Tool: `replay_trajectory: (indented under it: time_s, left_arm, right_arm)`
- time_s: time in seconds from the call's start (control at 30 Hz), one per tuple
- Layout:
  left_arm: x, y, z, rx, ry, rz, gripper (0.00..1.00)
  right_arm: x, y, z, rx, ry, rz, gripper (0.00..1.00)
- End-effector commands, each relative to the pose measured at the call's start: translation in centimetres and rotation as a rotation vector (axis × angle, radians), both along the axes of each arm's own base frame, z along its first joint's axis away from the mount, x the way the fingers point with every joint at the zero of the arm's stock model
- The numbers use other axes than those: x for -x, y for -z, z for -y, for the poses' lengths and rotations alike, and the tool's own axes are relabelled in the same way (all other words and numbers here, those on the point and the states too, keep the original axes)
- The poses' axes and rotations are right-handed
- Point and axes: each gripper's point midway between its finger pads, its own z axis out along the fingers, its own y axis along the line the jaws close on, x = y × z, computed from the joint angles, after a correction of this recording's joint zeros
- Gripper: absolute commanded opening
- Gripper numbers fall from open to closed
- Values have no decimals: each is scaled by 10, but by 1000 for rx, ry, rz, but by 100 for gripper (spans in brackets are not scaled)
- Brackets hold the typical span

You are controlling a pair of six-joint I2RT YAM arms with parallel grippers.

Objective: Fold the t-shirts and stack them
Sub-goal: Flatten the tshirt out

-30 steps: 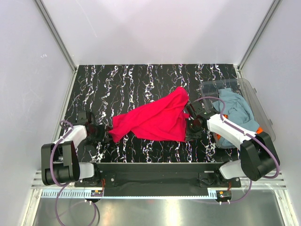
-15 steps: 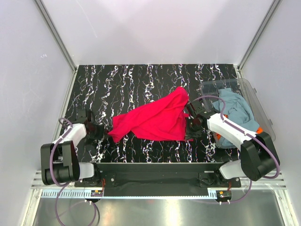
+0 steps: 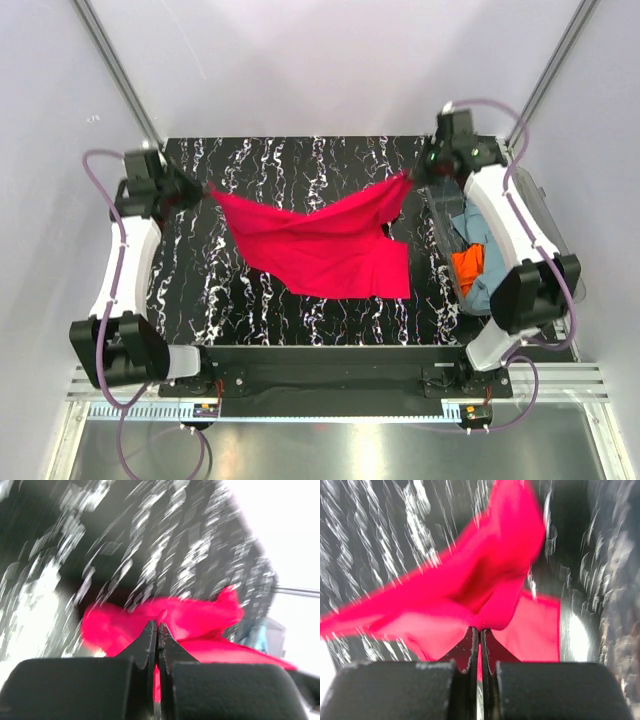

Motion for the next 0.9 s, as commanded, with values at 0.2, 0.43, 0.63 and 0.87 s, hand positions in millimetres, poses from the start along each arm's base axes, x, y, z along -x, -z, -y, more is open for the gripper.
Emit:
replay_trajectory:
  time_s: [0.2,0.43,0.63,0.87]
  left_arm:
    - [-95,-242,10,-39,136,647,0]
    - [-105,-419,14,223,220,1097,0]
    - [-70,-410,14,312,282,1049,0]
    - [-33,-217,11,261,79,513,0]
  right_arm:
    - [-108,-206,24,34,31,510,0]
    - [-95,-349,27,-108,57,940,0]
    - [-66,-342,33,-64,32,910,0]
    - [-20,-194,11,-181,-40,516,0]
